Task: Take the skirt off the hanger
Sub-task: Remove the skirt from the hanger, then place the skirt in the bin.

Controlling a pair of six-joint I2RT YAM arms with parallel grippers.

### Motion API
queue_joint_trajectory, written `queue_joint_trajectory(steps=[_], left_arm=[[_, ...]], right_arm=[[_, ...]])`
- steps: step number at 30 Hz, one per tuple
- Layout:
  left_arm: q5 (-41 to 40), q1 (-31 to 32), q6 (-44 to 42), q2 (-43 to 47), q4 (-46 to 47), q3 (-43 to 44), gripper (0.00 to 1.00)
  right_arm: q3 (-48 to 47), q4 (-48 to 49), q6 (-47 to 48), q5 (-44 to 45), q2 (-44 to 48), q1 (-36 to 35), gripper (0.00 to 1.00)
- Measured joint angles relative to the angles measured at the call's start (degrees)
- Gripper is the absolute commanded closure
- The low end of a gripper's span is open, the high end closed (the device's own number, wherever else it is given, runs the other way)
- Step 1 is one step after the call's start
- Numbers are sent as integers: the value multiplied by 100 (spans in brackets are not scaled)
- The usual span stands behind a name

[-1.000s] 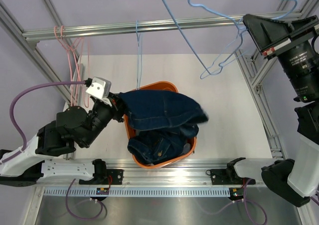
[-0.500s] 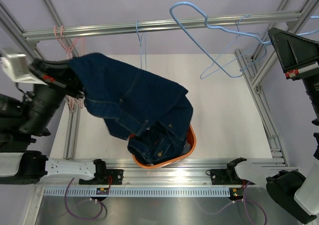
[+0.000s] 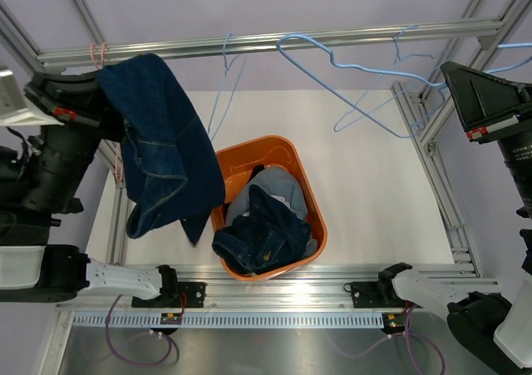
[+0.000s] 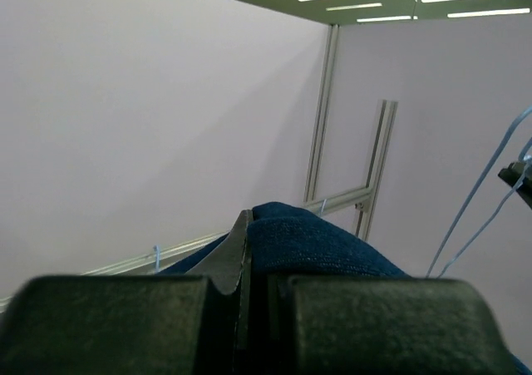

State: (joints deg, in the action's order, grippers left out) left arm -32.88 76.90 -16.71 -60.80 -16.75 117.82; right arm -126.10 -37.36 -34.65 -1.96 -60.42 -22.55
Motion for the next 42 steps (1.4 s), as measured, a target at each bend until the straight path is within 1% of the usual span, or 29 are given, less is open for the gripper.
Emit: queue_joint_trajectory(steps=[4,10,13,17,20,22,26,29,32,35,39,42], left_arm=[[42,0,92,-76,0,-426,100],[223,0,260,-608,-31,-516,100],[306,0,369,-688,-7,-789,100],[317,-2,577,-466,181,-1585,100],[229,-4,782,-109,448,-2428,100],[76,-4,966,258,619,-3167,100],[-229,-4,1320,883,634,-4240,100],[-387,-11,1681,1252,435,-4743,100],[-402,-15,2044,1414,94,-4913,100],[-404,-15,2415,1370,-317,-4933,100],[-479,-85,2942,748,-988,-4789,100],[-452,-223,3307,170,-1233,-4843,100]], right_arm=[[120,-11,83,0,109,0,100],[256,-28,170,98,330,0,100],[262,-66,229,197,424,4,100],[260,-153,304,260,509,4,100],[269,-195,321,258,531,4,100],[350,-197,332,260,566,4,100],[540,-291,367,280,662,4,100],[494,-498,446,348,651,4,100],[490,-686,577,522,649,4,100],[549,-863,721,713,649,4,100],[675,-1054,918,981,654,7,100],[743,-1180,1014,1147,660,4,100]])
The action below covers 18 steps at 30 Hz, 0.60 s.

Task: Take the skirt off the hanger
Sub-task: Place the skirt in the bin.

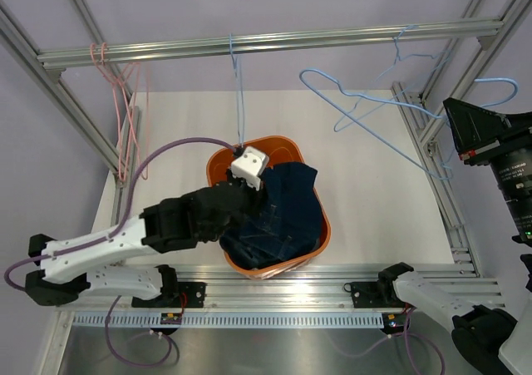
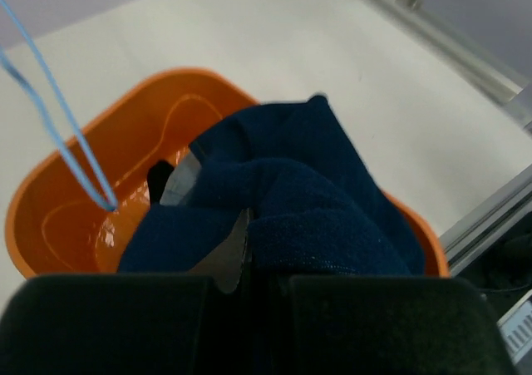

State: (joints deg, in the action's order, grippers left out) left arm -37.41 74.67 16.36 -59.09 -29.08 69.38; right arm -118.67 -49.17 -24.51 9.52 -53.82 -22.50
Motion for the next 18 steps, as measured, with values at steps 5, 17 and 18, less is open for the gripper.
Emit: queue_joint_trajectory(steps=[5,17,18], left_arm=[[470,-522,586,-138,59,-922,100],[1561,-1292,1698,-1777,269,-1207,100],[1657,-1335,1764,-1947,317,-1172,100]], right_arm=[[-61,-199,149,199,98,2,100],[-90,-334,208,337,520,2,100],[-66,-350,208,334,531,2,100]])
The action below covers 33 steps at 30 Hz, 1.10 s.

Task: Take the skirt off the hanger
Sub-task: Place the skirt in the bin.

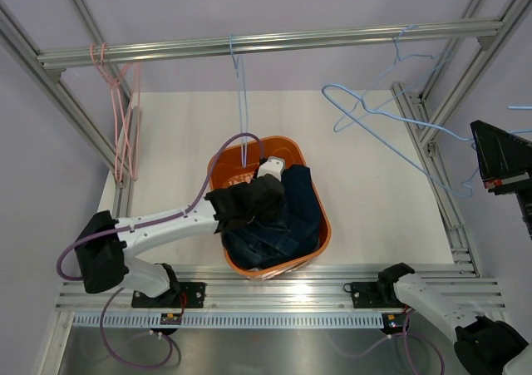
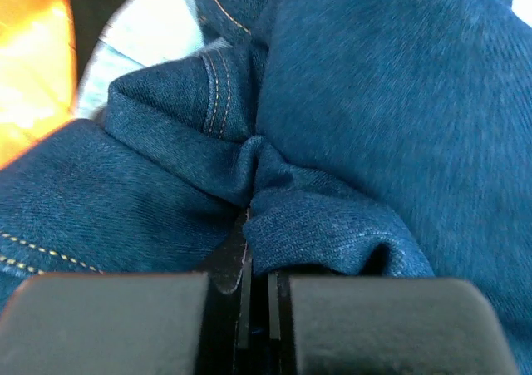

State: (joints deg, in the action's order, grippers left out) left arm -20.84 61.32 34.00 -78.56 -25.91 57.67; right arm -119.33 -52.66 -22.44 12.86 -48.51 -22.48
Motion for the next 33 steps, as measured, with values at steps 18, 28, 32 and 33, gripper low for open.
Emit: queue_joint_trajectory(steps=[18,28,32,33], left_arm=[[-876,1423,-79,955,-1641,1827,1],[-1880,2310,-1593,2732,-636,1812,1],[-1661,2310,-2656,1958,-632,3191,1],[-1537,2312,-2911,1508,-852,3954,1]], right_arm=[[861,-813,267,-20,83,0,100],[796,-1545,629,-667,-267,2,100],[1106,-1803,732,-1207,-450,4,100],[1202,-1869,752,-1331,-481,4,100]])
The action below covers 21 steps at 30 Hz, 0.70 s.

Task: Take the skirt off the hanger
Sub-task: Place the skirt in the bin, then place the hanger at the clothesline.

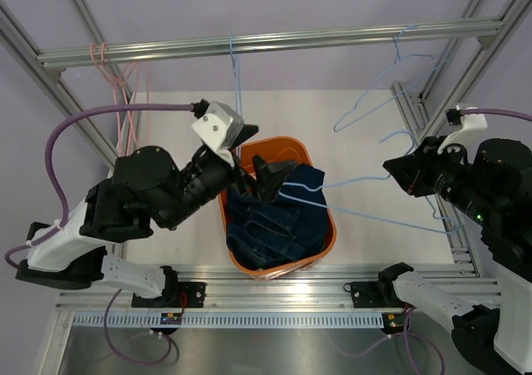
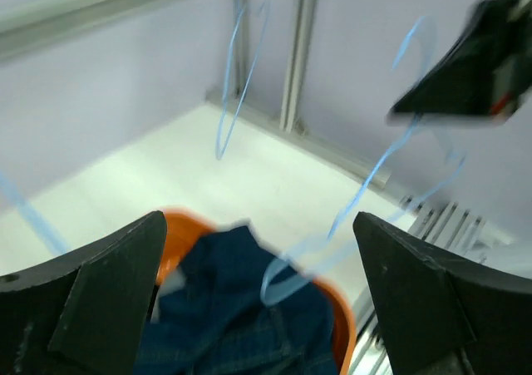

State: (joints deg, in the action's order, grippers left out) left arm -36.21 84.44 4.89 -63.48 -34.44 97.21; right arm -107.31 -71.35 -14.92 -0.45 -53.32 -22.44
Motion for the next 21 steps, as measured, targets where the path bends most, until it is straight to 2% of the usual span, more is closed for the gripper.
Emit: queue_joint_trajectory(steps=[3,6,10,14,19,21], left_arm=[[291,0,-496,-1123,-168,1757,1],[719,-2,-824,-1823,-330,2409,1],[1515,-46,-984,-2269,-695,2323,1],[2267,-52,-997,-2330,-953,1982,1],[2763,-61,-940,-2339,-1115,1923,1],[2868,-61,-922,-2339,-1139,1899,10]], right_arm=[[129,-188,22,-501,-68,0,100],[136,-199,15,-911,-74,0,100],[118,-197,0,-1338,-2,0,100],[103,-173,-50,-1735,0,0,100],[103,-22,-175,-2275,2,0,100],[103,46,-221,-2483,2,0,100]])
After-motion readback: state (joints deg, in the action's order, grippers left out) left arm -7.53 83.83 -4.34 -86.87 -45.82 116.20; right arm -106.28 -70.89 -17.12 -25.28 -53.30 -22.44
